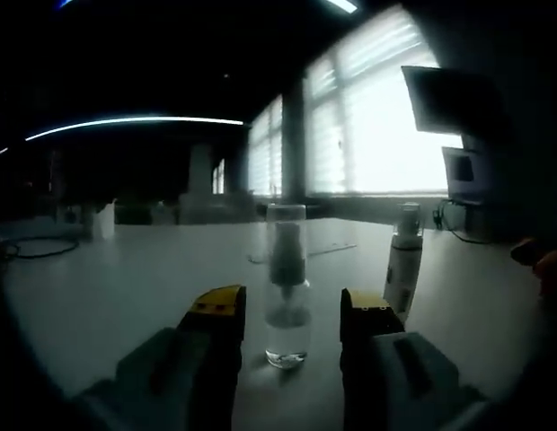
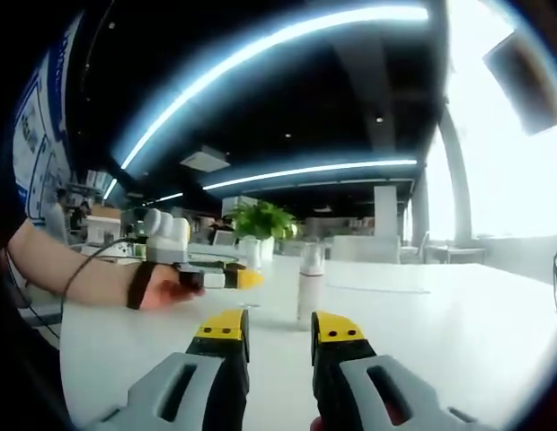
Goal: Clamp pump bottle remove cover press pump head put on cover
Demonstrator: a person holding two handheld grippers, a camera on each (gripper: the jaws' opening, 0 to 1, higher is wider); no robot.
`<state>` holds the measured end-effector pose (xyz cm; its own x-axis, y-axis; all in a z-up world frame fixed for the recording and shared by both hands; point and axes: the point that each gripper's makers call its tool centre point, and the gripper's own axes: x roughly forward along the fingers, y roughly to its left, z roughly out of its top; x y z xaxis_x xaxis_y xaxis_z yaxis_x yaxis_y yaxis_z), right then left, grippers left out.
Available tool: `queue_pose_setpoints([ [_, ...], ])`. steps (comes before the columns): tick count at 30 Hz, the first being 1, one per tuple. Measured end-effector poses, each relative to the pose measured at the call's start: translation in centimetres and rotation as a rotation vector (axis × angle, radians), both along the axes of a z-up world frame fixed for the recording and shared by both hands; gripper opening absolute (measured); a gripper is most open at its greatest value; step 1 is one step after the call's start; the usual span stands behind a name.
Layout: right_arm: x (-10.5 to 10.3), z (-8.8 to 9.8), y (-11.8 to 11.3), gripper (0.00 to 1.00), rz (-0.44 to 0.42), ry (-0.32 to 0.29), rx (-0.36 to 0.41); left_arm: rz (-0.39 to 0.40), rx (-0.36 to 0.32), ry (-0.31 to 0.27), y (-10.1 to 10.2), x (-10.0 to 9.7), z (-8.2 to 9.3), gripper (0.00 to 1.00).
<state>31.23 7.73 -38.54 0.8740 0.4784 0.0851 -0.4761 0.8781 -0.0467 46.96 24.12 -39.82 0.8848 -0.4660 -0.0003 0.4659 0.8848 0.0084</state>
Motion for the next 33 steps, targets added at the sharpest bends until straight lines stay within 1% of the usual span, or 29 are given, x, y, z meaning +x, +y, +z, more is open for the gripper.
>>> queue_pose_setpoints([
  [3, 0.0, 0.0, 0.0, 0.22, -0.001, 0.0, -0.002, 0.012, -0.002, -0.007, 0.2, 0.5, 0.0, 0.33],
  [5, 0.0, 0.0, 0.0, 0.22, -0.002, -0.001, 0.001, -0.004, -0.002, -0.025, -0.4, 0.5, 0.4, 0.32],
  [6, 0.0, 0.1, 0.0, 0.22, -0.001, -0.002, 0.002, -0.013, 0.046, -0.029, -0.5, 0.7, 0.1, 0.32],
  [7, 0.0, 0.0, 0.0, 0.22, 0.0, -0.002, 0.002, -0.011, 0.031, -0.029, -0.6, 0.8, 0.2, 0.32],
  [12, 0.0, -0.1, 0.1, 0.22, 0.003, 0.002, -0.004, 0.001, 0.004, -0.018, -0.3, 1.5, 0.0, 0.3],
  [15, 0.0, -0.1, 0.1, 0.22, 0.004, 0.002, -0.004, 0.006, 0.007, -0.015, -0.3, 1.6, 0.1, 0.29],
  [19, 0.0, 0.0, 0.1, 0.22, 0.004, 0.0, -0.003, 0.01, 0.001, 0.004, -0.3, 2.4, -0.2, 0.27],
  [22, -0.1, 0.0, 0.1, 0.22, 0.005, -0.001, -0.005, 0.018, -0.019, 0.021, 0.0, 2.5, -0.3, 0.26],
  [24, -0.1, -0.1, 0.1, 0.22, 0.006, 0.001, -0.006, 0.018, -0.018, 0.017, 0.0, 2.5, -0.3, 0.22],
  [26, -0.1, -0.1, 0.2, 0.22, 0.008, 0.002, -0.008, 0.005, -0.005, 0.01, -0.4, 2.4, -0.2, 0.16],
  [29, -0.1, -0.2, 0.3, 0.22, 0.01, 0.003, -0.012, 0.002, 0.009, 0.0, -0.7, 2.2, -0.1, 0.16],
  [30, -0.1, -0.1, 0.3, 0.22, 0.01, 0.002, -0.013, 0.006, 0.009, -0.002, -0.6, 1.8, -0.1, 0.16],
  [33, 0.0, -0.2, 0.2, 0.22, 0.007, 0.002, -0.011, 0.003, 0.005, -0.002, -0.6, 1.8, -0.1, 0.16],
])
